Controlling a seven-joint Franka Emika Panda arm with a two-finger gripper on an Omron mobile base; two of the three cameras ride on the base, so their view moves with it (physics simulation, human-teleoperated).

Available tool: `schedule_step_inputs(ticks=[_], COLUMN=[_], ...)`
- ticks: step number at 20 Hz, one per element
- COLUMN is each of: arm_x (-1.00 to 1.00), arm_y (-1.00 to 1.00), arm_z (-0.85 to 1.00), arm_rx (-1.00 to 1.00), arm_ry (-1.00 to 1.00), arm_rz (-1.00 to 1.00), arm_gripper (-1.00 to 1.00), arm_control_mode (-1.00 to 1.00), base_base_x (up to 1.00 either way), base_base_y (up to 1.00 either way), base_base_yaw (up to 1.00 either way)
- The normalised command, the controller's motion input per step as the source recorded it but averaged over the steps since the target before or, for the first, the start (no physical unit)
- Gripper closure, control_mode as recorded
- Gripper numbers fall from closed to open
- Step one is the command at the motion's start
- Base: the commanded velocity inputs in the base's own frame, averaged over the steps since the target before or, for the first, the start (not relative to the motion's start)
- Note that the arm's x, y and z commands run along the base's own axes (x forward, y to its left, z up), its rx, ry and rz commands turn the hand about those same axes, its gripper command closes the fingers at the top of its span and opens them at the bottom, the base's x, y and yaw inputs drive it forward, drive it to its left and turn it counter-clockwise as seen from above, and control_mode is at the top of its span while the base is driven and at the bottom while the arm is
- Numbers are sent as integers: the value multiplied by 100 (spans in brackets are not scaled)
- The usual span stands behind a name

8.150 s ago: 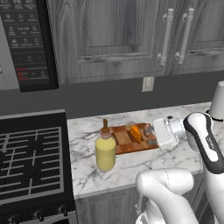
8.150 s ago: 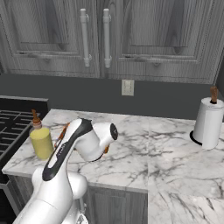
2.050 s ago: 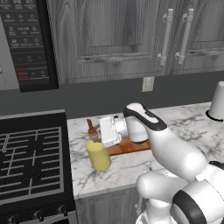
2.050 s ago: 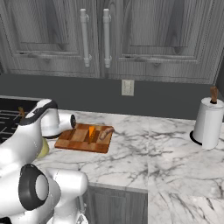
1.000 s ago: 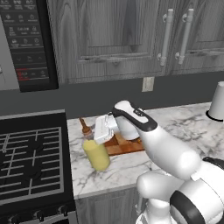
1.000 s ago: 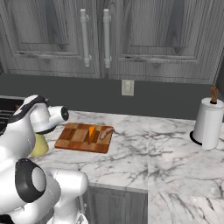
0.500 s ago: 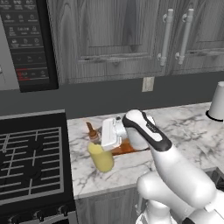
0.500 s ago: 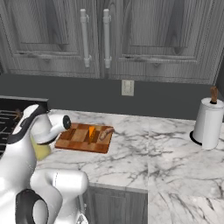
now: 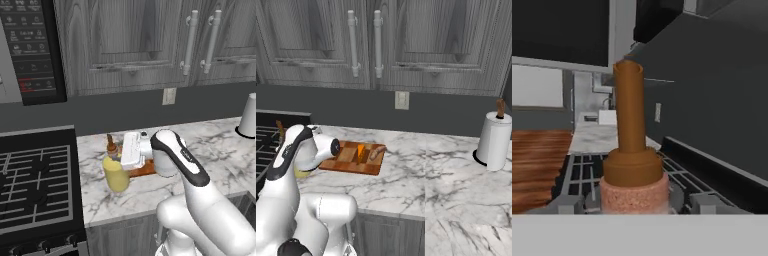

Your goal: Retrieve the reheated potato from the microwave, then place the potato, cheese, and condiment on the cutting board.

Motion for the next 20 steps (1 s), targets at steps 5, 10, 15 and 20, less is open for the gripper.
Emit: schedule_step_inputs(ticks=[5, 10, 15, 20], arm_x=[9, 24, 42, 53], arm_y=[-39, -49, -41, -33], arm_z=[22, 10, 2, -1], arm_rx=[8, 0, 0, 0], arm_ry=[1, 0, 2, 9], arm_rz=[-6, -3, -2, 0], arm_gripper=[100, 100, 100, 100], arm_control_mode=[-100, -100, -100, -100], base_base_x=[0, 0, 0, 0], base_base_y=[0, 0, 0, 0], base_base_yaw=[0, 0, 0, 0])
